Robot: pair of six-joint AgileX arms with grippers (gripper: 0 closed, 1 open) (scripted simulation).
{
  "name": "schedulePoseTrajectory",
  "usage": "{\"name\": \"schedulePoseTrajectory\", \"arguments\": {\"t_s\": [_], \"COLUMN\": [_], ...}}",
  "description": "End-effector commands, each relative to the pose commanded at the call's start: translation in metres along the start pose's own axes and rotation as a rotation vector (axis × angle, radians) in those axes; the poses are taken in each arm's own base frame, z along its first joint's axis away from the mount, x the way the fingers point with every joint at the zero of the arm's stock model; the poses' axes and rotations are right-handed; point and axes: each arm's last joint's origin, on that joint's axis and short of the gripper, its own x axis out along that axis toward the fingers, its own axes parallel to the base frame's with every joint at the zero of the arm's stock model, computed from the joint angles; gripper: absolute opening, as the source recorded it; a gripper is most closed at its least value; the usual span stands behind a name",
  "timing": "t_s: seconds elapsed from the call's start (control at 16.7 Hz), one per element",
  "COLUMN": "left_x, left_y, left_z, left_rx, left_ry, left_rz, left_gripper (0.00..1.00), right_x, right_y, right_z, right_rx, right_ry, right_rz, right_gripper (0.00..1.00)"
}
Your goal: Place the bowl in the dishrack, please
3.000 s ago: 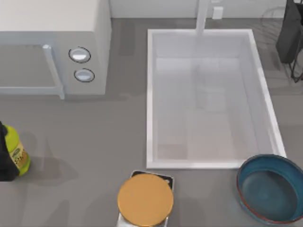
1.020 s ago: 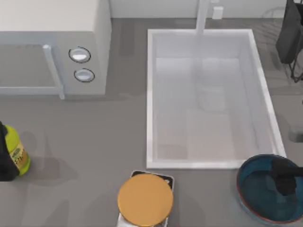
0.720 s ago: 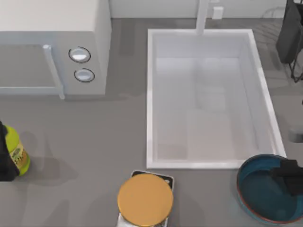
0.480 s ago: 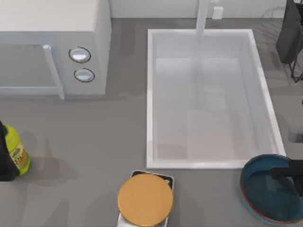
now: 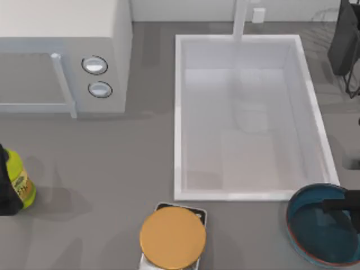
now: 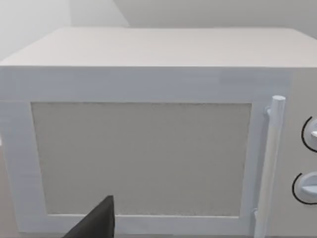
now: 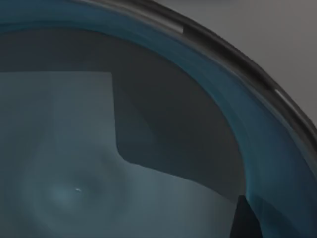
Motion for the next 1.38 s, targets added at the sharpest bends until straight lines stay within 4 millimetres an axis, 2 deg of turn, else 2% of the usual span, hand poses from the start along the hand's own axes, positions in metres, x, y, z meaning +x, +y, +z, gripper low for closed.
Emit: {"name": "schedulePoseTrajectory", "arguments": {"t_s": [0.24,0.36,0.48,0.66,1.02,1.14,1.38], "left_x": [0.000,0.000,0.000,0.000,0.000,0.000,0.000], "left_y": [0.000,0.000,0.000,0.000,0.000,0.000,0.000], "left_z": [0.000,0.000,0.000,0.000,0.000,0.000,0.000], "left_rx": [0.000,0.000,0.000,0.000,0.000,0.000,0.000], "left_ry": [0.000,0.000,0.000,0.000,0.000,0.000,0.000], "left_rz": [0.000,0.000,0.000,0.000,0.000,0.000,0.000], "left_gripper": [1.00,1.00,1.00,1.00,1.00,1.00,1.00], "right_x": [-0.003,-0.016,-0.039,-0.086,-0.181,-0.197,-0.201], "right_y": [0.000,0.002,0.004,0.006,0.002,0.000,0.000], "right_z": [0.002,0.008,0.018,0.024,0.008,0.002,0.000], "right_rx": [0.000,0.002,0.004,0.006,0.002,0.000,0.000], "right_ry": [-0.001,-0.001,-0.004,0.020,0.020,0.002,-0.002], "right_rz": [-0.001,-0.001,0.000,-0.006,-0.005,-0.001,-0.001], "right_gripper": [0.00,0.00,0.00,0.00,0.00,0.00,0.00]}}
